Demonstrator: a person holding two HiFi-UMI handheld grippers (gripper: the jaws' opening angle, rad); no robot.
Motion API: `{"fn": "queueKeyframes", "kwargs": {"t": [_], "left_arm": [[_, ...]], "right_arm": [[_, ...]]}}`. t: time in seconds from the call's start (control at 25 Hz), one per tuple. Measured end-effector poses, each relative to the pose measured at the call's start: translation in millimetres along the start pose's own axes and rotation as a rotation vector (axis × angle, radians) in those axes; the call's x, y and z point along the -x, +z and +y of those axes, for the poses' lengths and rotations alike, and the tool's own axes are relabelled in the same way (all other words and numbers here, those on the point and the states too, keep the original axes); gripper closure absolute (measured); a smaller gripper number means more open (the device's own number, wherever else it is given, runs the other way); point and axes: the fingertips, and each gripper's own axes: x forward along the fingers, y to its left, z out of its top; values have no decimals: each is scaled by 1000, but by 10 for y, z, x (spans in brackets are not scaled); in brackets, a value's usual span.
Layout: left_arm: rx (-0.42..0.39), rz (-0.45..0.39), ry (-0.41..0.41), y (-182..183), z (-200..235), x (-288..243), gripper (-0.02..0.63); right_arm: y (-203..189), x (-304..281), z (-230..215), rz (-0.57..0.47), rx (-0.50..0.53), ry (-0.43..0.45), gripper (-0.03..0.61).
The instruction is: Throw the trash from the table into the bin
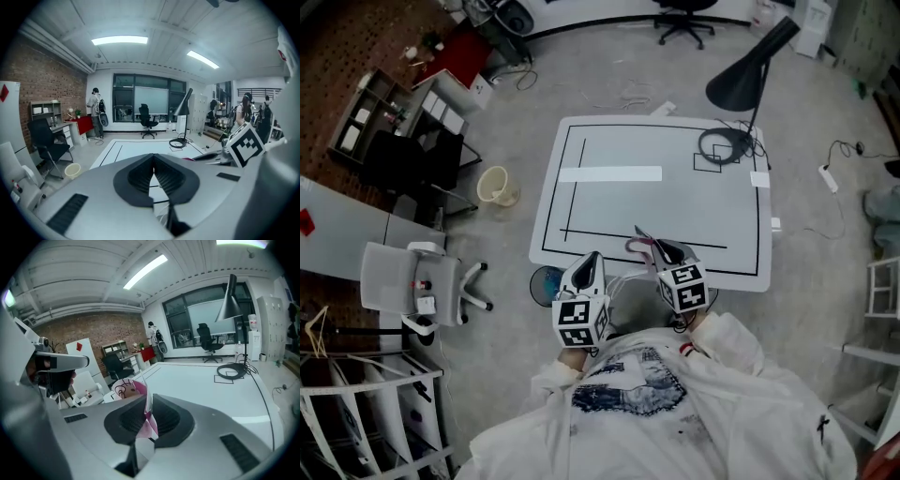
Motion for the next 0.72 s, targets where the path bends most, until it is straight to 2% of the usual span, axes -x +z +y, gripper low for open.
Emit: {"fn": "queueKeyframes", "kwargs": {"t": [0.44,0.72], "left_arm": [[127,-43,148,-341,1397,785,606],[181,-56,247,-694,2264,1327,606]], "right_arm": [[29,-573,1335,50,110,96,538],[31,-1055,2185,48,146,163,538]]}}
